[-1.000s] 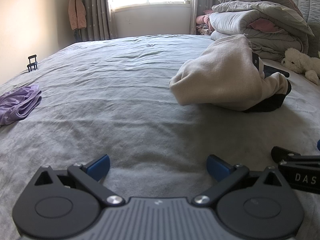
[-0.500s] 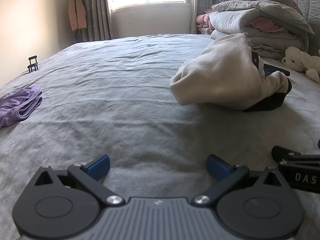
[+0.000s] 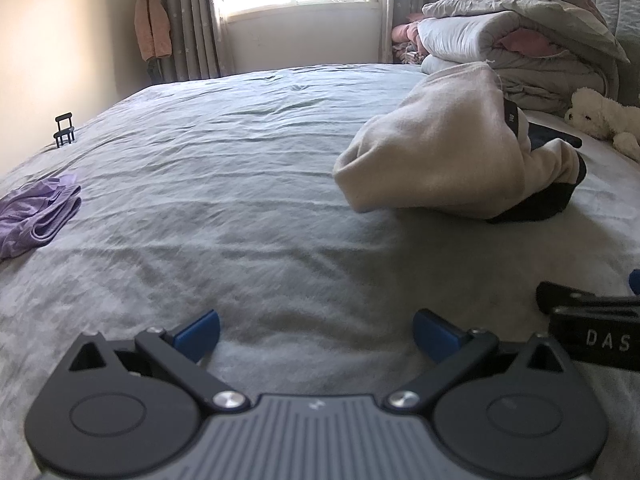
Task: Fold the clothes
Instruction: 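Move both grippers toward the crumpled beige sweatshirt on the bed, then grasp the beige sweatshirt with the left gripper while the right gripper grasps its black cuff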
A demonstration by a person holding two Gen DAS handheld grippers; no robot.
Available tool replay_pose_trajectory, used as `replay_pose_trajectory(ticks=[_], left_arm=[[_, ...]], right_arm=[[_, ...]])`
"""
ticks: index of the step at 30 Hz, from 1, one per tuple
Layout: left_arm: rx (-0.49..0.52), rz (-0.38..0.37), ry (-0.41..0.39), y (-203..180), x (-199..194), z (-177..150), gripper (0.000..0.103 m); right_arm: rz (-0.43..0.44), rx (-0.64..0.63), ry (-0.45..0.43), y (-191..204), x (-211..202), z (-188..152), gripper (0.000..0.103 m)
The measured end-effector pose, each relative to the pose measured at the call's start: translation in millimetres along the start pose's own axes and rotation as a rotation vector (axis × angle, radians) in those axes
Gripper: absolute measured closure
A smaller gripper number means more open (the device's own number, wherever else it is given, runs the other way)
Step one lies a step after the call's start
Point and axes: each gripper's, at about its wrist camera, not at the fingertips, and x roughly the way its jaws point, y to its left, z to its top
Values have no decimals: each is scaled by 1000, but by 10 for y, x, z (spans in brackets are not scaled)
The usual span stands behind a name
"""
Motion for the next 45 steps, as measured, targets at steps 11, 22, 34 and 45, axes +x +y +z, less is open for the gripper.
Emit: replay_pose_trajectory(ticks=[11,22,34,45], left_arm=[[-10,-12,13,-25,87,177,0],[-21,-51,-63,-55,77,474,1],[30,-99,-172,-52,108,688,2],[62,-213,-169,-82,85,713,75]], right_arm=[[65,14,3,-94,195,133,0],[124,3,10,-160,360,299,0],[144,71,-14,-322,372,449,0],[188,65,-31,-439,535,589,33]])
